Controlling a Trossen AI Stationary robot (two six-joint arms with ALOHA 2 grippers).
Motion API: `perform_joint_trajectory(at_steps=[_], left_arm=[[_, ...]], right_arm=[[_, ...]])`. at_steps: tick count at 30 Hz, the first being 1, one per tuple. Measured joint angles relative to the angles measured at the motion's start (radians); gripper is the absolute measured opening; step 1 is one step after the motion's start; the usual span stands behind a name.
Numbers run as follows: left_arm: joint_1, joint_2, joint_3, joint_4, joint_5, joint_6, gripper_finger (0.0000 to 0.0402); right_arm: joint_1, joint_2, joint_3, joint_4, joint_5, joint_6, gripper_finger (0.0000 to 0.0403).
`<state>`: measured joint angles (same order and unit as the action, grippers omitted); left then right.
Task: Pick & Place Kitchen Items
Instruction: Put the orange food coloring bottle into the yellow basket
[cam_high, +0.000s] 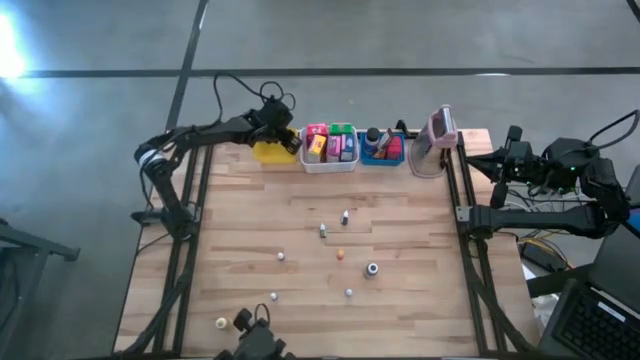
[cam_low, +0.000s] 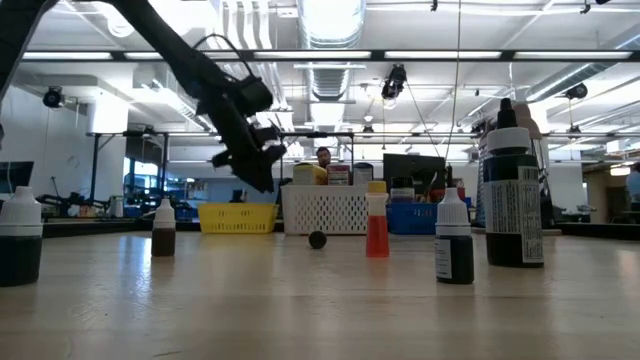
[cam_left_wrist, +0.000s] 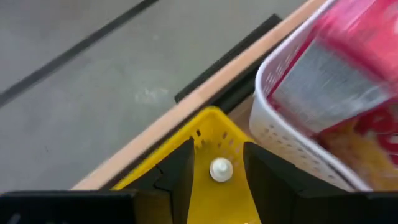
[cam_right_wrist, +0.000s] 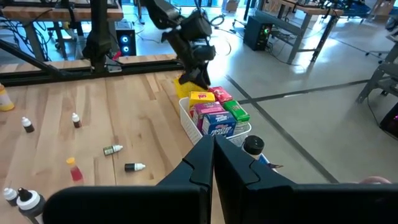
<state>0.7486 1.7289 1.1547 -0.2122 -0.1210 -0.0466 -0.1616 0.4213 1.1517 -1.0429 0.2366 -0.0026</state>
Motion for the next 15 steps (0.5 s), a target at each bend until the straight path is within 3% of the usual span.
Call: perform_joint_trajectory(at_steps=[6, 15], left_arm=[[-0.006, -0.119, 0.032, -0.137, 0.02, -0.003, 0.0145], [-0.137, -0.349, -0.019, -0.284, 0.228, 0.081, 0.0145]], right_arm=[[0.0, 0.0, 0.0, 0.0, 0.0, 0.0, 0.0008], [0.0, 0.0, 0.0, 0.0, 0.0, -0.001, 0.0008]])
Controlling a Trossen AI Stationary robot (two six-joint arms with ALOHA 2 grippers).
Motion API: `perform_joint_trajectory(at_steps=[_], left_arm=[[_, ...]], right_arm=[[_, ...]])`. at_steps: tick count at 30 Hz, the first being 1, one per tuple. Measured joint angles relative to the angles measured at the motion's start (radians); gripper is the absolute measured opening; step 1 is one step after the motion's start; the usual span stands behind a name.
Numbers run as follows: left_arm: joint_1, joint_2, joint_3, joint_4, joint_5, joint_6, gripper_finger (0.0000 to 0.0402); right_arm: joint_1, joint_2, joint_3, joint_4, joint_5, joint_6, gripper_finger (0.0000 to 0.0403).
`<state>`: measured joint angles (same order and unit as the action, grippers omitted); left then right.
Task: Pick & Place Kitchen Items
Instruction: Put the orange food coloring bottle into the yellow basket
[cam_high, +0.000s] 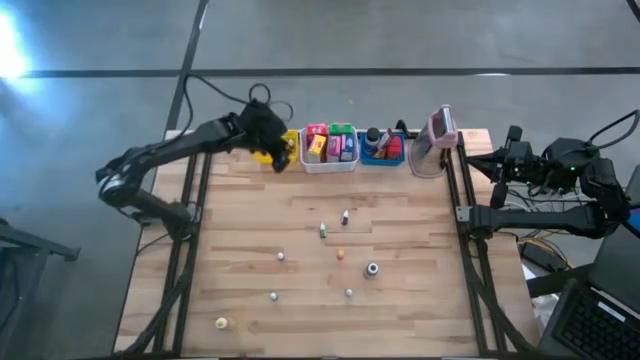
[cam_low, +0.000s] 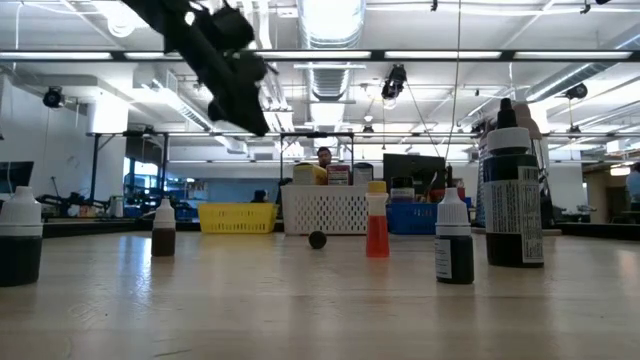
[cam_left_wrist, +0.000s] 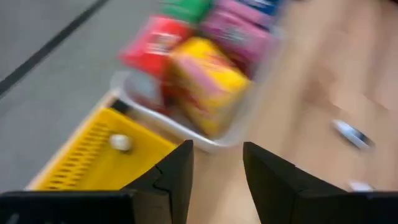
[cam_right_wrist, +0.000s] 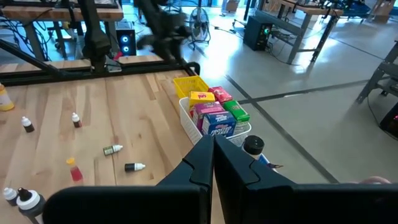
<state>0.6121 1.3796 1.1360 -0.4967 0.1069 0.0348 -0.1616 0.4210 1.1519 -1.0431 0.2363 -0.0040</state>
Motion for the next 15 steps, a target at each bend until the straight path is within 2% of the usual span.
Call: perform_joint_trajectory(at_steps=[6, 15], left_arm=[[-0.215, -0.148, -0.062, -0.074, 0.01, 0.049, 0.0145], [-0.532, -0.334, -0.165, -0.017, 0.007, -0.022, 0.0145]], right_arm=[[0.0, 0.0, 0.0, 0.0, 0.0, 0.001, 0.0008], [0.0, 0.0, 0.0, 0.0, 0.0, -0.003, 0.0008]])
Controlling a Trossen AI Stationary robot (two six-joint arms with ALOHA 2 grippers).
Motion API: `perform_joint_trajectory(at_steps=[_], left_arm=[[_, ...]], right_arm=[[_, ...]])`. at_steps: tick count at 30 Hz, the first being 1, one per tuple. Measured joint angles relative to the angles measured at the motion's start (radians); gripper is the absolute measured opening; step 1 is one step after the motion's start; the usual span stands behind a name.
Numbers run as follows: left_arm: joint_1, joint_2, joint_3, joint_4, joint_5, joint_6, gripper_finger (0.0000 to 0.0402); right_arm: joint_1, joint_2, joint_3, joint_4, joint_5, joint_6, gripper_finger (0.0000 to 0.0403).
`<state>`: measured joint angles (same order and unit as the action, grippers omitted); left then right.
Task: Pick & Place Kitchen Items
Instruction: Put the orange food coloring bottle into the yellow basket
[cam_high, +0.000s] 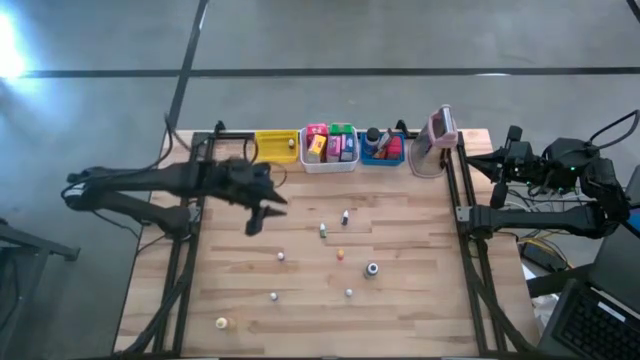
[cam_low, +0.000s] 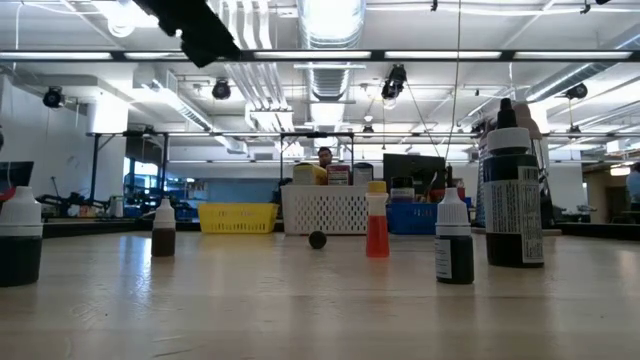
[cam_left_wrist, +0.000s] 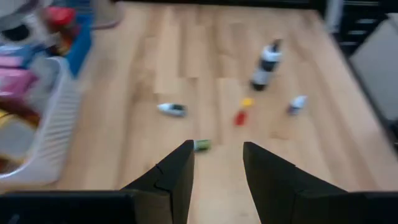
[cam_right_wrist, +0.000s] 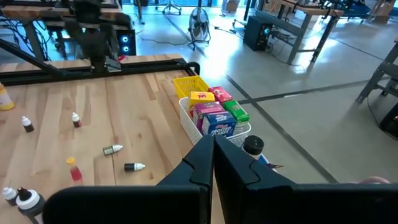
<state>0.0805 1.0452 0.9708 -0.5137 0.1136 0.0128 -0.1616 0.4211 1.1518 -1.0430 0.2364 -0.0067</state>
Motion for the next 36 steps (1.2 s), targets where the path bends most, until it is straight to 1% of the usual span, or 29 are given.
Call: perform_joint_trajectory(at_steps=[4, 10, 15, 21, 26, 33, 36], left_arm=[[-0.086, -0.042, -0.053, 0.03, -0.011, -0.049, 0.0145], [-0.162, -0.059, -0.116, 0.032, -0.039, -0.066, 0.0145], [-0.168, -0.058, -0.159, 0.026, -0.053, -0.063, 0.0145], [-0.175, -0.058, -0.176, 0.011, -0.052, -0.064, 0.0145], [-0.219, -0.057, -0.202, -0.001, -0.044, -0.064, 0.0145], [-0.231, -0.054, -0.292, 0.078, -0.05, -0.07, 0.0146], [-0.232, -0.046, -0.315, 0.102, -0.054, -0.084, 0.0159]], right_arm=[[0.0, 0.0, 0.0, 0.0, 0.0, 0.004, 0.0008], [0.0, 0.0, 0.0, 0.0, 0.0, 0.003, 0.0008], [0.0, 0.0, 0.0, 0.0, 0.0, 0.004, 0.0008], [0.0, 0.0, 0.0, 0.0, 0.0, 0.003, 0.0008], [0.0, 0.0, 0.0, 0.0, 0.0, 0.003, 0.0008], [0.0, 0.0, 0.0, 0.0, 0.0, 0.001, 0.0008], [0.0, 0.0, 0.0, 0.0, 0.0, 0.003, 0.0008]])
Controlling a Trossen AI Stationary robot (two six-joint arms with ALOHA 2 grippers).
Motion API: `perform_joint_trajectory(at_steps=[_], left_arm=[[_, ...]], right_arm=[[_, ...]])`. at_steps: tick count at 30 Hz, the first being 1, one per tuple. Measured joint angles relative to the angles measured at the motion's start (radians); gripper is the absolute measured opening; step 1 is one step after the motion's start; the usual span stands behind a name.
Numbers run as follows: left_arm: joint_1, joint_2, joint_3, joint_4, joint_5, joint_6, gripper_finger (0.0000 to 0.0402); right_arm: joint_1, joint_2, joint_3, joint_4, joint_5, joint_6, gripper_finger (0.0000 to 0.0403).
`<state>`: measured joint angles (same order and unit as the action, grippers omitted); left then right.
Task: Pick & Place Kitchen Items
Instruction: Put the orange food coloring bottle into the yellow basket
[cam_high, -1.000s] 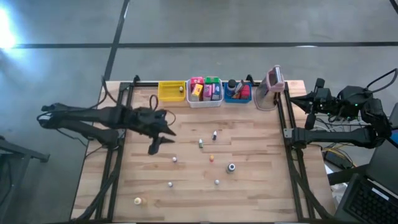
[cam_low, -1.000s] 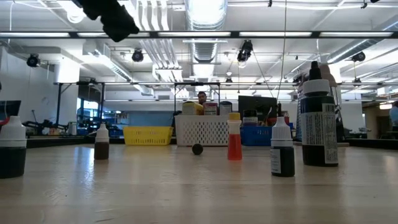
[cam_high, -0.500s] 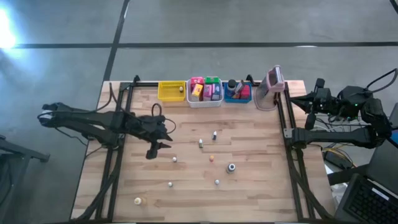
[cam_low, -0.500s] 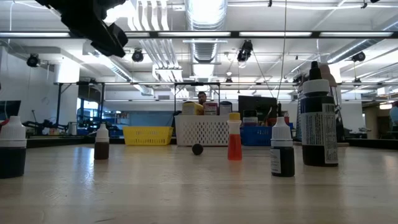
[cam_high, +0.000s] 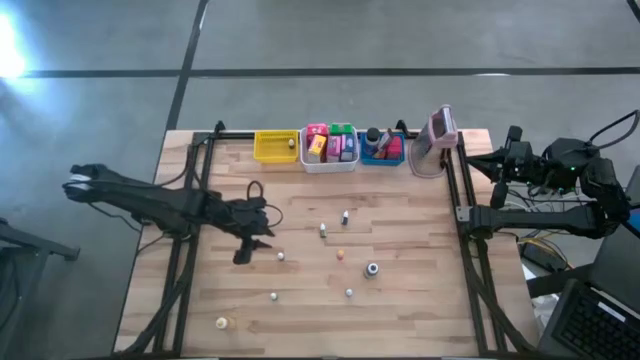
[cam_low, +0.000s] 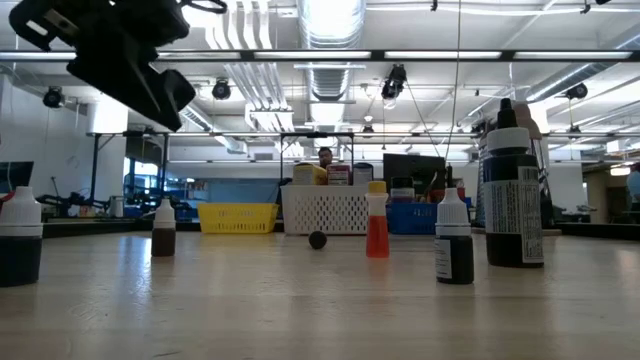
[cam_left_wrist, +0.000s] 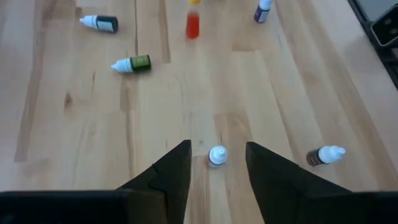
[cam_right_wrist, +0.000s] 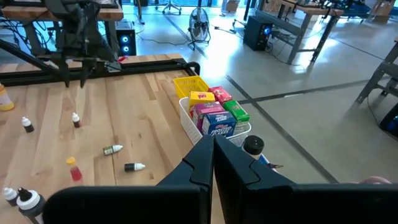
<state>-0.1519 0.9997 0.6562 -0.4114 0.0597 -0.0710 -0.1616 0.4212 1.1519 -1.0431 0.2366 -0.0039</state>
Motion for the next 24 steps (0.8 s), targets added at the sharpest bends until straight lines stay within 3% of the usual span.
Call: perform_joint_trajectory(at_steps=[8, 24], left_arm=[[-0.007, 0.07, -0.023, 0.075, 0.004, -0.038, 0.0227], [-0.051, 0.309, 0.066, 0.022, 0.008, -0.061, 0.0209]], right_arm=[[0.0, 0.0, 0.0, 0.0, 0.0, -0.002, 0.0008], [0.0, 0.0, 0.0, 0.0, 0.0, -0.002, 0.0008]])
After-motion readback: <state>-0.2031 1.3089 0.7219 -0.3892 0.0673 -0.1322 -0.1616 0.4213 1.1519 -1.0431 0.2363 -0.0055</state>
